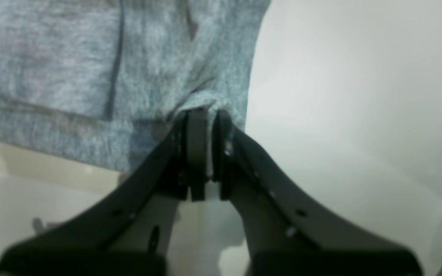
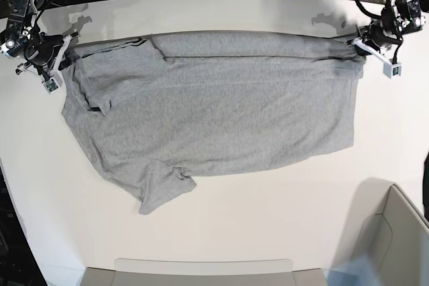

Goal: Fold the T-shirt properly
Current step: 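Drag the held edge back toward the collar with both grippers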

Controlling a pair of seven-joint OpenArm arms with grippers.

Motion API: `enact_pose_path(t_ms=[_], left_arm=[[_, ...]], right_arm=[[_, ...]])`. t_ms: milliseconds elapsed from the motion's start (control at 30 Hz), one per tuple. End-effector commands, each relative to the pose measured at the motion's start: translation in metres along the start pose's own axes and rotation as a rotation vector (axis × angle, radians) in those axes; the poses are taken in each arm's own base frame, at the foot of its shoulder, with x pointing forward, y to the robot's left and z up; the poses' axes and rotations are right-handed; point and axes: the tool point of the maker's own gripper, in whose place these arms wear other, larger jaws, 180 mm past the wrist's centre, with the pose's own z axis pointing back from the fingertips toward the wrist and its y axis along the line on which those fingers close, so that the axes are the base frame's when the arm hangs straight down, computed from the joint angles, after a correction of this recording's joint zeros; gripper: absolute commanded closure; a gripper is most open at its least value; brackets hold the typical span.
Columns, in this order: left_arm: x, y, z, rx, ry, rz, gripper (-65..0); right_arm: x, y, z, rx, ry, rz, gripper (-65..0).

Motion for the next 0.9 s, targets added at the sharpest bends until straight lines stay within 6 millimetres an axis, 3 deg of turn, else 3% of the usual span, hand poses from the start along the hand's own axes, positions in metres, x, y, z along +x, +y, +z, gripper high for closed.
enact_pose_path(t_ms=[0, 167, 333, 467, 633, 800, 867], left_arm=[[0.018, 0.011, 0.009, 0.039, -0.046, -0.027, 0.0], [0.010, 0.015, 0.010, 0.048, -0.026, -0.032, 0.0], [-0.011, 0.023, 0.011, 0.064, 0.019, -0.035, 0.0], [-0.016, 0.025, 0.012, 0.069, 0.026, -0.035, 0.0], [-0.007, 0.035, 0.020, 0.090, -0.007, -0.007, 0.0], [0.013, 0.030, 0.033, 0.092, -0.071, -0.034, 0.0], [0.022, 0.028, 0.040, 0.092, -0.103, -0.045, -5.9]], right_arm=[[-0.036, 0.004, 0.003, 0.000, 0.152, 0.044, 0.0], [-0.036, 0.030, 0.010, 0.022, 0.130, 0.067, 0.0], [-0.042, 0.039, 0.012, 0.035, 0.141, 0.081, 0.0], [-0.041, 0.051, 0.008, 0.056, 0.129, 0.063, 0.0], [-0.039, 0.059, 0.006, 0.076, 0.129, 0.078, 0.0], [-0.027, 0.057, 0.011, 0.057, 0.098, 0.102, 0.0], [-0.019, 0.053, 0.016, 0.039, 0.076, 0.111, 0.0]])
